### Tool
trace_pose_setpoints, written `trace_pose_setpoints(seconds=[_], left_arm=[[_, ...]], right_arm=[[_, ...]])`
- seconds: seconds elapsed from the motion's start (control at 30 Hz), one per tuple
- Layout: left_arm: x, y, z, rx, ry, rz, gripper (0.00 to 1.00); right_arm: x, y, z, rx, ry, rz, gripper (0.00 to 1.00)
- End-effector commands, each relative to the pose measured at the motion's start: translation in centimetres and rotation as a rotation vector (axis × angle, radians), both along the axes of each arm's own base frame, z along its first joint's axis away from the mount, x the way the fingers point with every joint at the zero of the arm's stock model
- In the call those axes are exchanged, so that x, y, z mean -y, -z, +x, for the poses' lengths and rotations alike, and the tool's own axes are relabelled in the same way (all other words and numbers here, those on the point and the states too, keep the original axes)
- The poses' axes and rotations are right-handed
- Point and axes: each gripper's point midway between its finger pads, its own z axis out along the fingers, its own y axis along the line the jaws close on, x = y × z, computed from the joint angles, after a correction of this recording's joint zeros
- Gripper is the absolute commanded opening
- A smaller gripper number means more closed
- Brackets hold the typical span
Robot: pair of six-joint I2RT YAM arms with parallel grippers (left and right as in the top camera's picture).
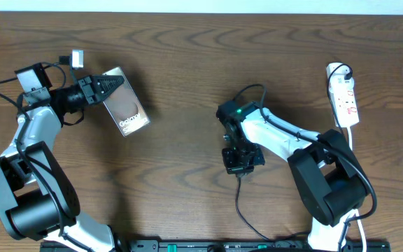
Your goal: Plug charger to phone and switch on socket
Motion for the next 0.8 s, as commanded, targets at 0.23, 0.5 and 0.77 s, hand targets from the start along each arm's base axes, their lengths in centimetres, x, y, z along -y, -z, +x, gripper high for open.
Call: trace_pose_setpoints(seconds=[0.23, 0.5, 0.77], left_arm=[[0.2, -1.1, -0.2, 0.025, 0.028, -0.025, 0.07], [0.4, -1.5, -0.5, 0.034, 0.047, -0.044, 0.08], [0.9, -2.1, -1.0, 0.049, 0.087, -0.079, 0.07]], right_arm=[[-10.7, -4.0, 2.6, 0.092, -0.258, 0.743, 0.01], [-14.3, -8.4, 2.3, 0.164, -0.430, 1.122, 0.01], [-15.3, -10.0, 2.5, 0.197, -0.461, 1.232, 0.01]])
